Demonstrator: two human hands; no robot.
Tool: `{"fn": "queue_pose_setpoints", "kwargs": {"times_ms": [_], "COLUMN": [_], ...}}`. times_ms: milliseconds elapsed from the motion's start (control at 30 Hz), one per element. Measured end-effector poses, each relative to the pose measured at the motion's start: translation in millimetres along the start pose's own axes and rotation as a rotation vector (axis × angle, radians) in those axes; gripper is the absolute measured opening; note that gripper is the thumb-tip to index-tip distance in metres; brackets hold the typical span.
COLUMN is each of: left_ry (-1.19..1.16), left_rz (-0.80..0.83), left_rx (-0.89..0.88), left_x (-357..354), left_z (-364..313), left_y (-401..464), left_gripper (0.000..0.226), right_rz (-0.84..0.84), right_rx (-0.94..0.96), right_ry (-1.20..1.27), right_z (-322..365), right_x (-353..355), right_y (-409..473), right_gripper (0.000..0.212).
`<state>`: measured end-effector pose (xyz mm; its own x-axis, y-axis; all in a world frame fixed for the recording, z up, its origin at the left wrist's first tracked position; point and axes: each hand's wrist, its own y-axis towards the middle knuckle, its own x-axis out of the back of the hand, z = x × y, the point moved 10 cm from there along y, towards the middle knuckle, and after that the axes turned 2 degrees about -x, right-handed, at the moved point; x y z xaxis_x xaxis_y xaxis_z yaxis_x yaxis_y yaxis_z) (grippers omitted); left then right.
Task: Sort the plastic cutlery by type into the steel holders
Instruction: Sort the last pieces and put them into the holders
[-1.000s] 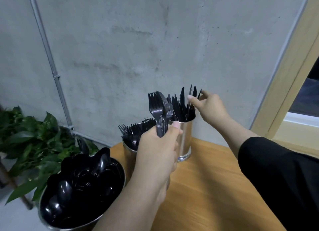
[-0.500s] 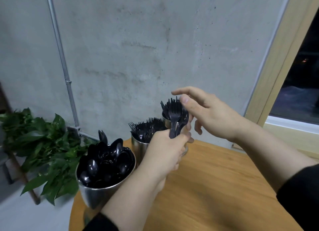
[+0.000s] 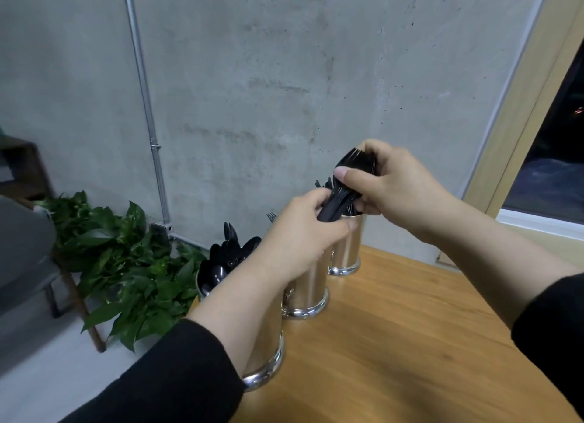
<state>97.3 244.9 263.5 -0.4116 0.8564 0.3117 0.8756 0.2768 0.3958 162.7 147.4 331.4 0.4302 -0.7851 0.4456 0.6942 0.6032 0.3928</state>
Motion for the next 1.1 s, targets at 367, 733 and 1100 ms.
{"fn": "queue_pose_setpoints", "kwargs": {"times_ms": [367, 733, 1100], "left_ry": [0.172, 0.56, 0.6], "left_rz": [-0.225, 0.127, 0.15], "left_rx": [0.109, 0.179, 0.168], "left_x": [93, 54, 57], "left_z": [32, 71, 79], "left_y": [23, 47, 48], "left_gripper": [0.031, 0.01, 0.035], "right_rz": [-0.165, 0.093, -0.018], "right_rx": [0.116, 0.141, 0.285], "right_ry": [-0.463, -0.751, -0.774], "right_z": [-7, -86, -100], "right_x": [-5, -101, -90], "right_y": [53, 63, 25], "right_gripper": [0.024, 0.024, 0.056]}}
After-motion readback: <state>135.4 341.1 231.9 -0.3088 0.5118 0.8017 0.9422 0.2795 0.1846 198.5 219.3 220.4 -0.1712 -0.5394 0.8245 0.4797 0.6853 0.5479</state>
